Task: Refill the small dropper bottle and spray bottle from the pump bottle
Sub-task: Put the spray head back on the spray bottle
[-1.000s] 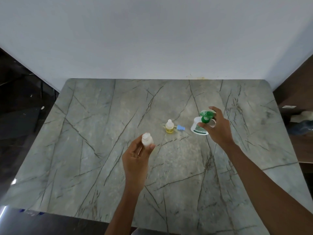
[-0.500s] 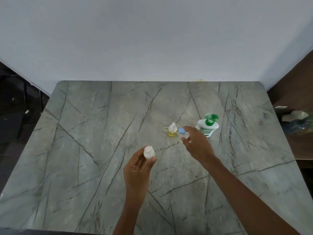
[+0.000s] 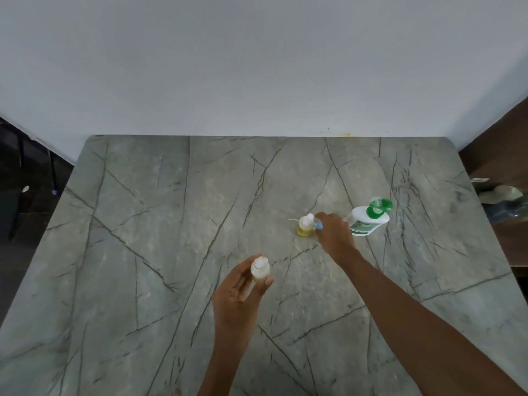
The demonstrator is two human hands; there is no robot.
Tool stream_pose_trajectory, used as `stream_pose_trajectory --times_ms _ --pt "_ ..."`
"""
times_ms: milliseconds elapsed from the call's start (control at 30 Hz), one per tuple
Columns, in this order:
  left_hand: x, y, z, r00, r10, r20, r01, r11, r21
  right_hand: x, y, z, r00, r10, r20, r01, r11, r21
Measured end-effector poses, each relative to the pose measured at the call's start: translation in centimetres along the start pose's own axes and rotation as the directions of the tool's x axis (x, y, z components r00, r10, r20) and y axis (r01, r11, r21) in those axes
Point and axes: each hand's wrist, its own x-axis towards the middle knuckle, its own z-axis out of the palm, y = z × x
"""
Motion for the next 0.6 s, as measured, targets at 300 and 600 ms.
stream_pose_trajectory --times_ms 300,600 --pt "2.1 0.8 0.2 0.995 0.063 0.073 -0.072 0.991 0.115 0.6 -0.4 -1.1 0.99 -0.016 -0.143 0.013 1.0 -0.02" --pt "3.1 1.5 0.9 0.987 0.136 0.087 -0.148 0.977 0.155 -5.4 -3.3 -8.9 0.901 -0.09 -0.424 0.133 0.988 0.074"
